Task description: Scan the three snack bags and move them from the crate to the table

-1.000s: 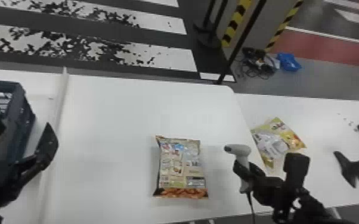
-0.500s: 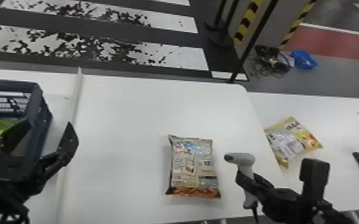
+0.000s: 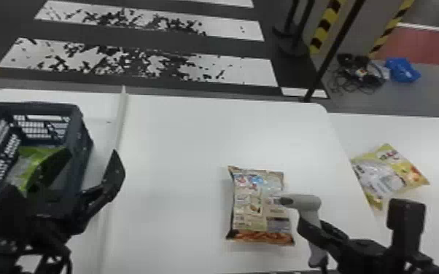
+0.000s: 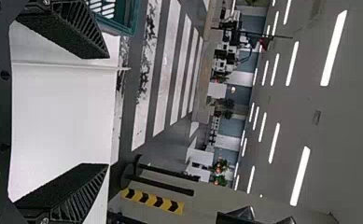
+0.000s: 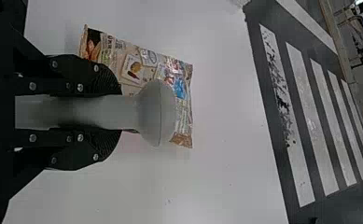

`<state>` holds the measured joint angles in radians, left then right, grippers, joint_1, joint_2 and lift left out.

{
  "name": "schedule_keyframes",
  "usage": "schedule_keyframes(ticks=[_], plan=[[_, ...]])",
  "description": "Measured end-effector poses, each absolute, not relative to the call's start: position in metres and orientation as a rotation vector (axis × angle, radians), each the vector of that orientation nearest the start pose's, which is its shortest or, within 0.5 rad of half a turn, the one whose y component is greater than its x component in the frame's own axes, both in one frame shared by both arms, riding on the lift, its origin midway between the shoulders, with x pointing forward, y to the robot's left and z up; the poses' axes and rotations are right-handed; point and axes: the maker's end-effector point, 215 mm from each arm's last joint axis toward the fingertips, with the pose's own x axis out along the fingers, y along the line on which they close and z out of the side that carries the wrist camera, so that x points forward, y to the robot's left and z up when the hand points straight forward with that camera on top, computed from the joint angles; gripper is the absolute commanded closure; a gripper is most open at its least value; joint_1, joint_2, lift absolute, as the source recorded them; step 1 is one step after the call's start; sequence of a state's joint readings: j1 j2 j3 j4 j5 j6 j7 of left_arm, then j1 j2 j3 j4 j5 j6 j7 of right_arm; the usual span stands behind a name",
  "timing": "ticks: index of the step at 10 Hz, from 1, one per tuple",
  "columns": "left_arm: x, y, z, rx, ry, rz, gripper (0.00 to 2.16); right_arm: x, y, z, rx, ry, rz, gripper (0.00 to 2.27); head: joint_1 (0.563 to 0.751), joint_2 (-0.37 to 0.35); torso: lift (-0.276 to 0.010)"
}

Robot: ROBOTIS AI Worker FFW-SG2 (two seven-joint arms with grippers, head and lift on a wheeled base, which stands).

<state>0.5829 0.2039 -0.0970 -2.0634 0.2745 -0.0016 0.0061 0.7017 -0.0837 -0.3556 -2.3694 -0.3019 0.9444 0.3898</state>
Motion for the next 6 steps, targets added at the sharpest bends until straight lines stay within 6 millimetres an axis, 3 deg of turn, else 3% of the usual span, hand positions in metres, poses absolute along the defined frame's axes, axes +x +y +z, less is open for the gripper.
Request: schedule_keyframes(ticks=[6], plan=[[0.412,0.198,-0.372,-0.133,0.128,-0.16,0.04,0.315,-0.276,-0.491,0.257,0.778,0.2,2.24,0.695,-0.124,-0.062]])
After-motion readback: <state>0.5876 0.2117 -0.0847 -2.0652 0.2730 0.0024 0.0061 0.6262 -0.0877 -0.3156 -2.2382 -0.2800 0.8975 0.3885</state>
